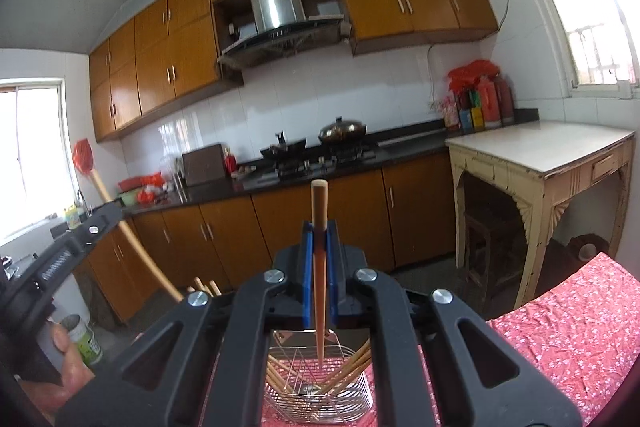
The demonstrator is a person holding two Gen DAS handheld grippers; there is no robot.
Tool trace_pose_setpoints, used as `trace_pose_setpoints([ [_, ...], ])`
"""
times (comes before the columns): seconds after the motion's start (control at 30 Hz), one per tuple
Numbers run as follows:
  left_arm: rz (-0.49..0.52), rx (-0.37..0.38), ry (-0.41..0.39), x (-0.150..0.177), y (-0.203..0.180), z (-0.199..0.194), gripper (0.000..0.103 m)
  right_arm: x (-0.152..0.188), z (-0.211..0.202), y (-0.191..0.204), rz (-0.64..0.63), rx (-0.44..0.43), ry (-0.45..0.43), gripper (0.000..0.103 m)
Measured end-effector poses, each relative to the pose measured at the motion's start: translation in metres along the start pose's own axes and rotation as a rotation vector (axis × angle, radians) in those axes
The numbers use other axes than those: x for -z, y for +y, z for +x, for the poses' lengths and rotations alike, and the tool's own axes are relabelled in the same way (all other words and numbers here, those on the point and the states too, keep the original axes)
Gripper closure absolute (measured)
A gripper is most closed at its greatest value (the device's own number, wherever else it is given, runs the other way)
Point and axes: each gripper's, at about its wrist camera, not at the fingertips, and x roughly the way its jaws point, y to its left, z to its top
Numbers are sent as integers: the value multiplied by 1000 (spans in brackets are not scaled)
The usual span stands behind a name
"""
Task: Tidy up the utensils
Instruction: 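Lift both held chopsticks and carry them over the wire basket, then lower both chopsticks into the wire basket and open both tools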
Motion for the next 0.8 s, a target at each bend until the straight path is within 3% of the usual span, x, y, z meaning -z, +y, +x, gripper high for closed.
trace_pose_setpoints([
  [0.2,32,-10,75,32,-3,27,96,19,29,-6,12,-20,78,96],
  [0.43,22,-12,152,45,2,40,96,37,56,-12,18,-24,166,94],
  [0.5,18,-6,162,44,7,36,95,39,57,-14,1,13,160,77],
  [0.53,20,-12,160,42,8,35,88,38,54,-14,-4,24,150,71],
  [0.57,23,-23,154,39,10,31,72,37,50,-15,-8,40,130,64],
  [0.63,21,-38,133,34,13,24,50,34,40,-17,-15,57,98,62],
  [0.8,28,-56,110,23,24,-1,42,26,3,-21,-28,84,23,44],
])
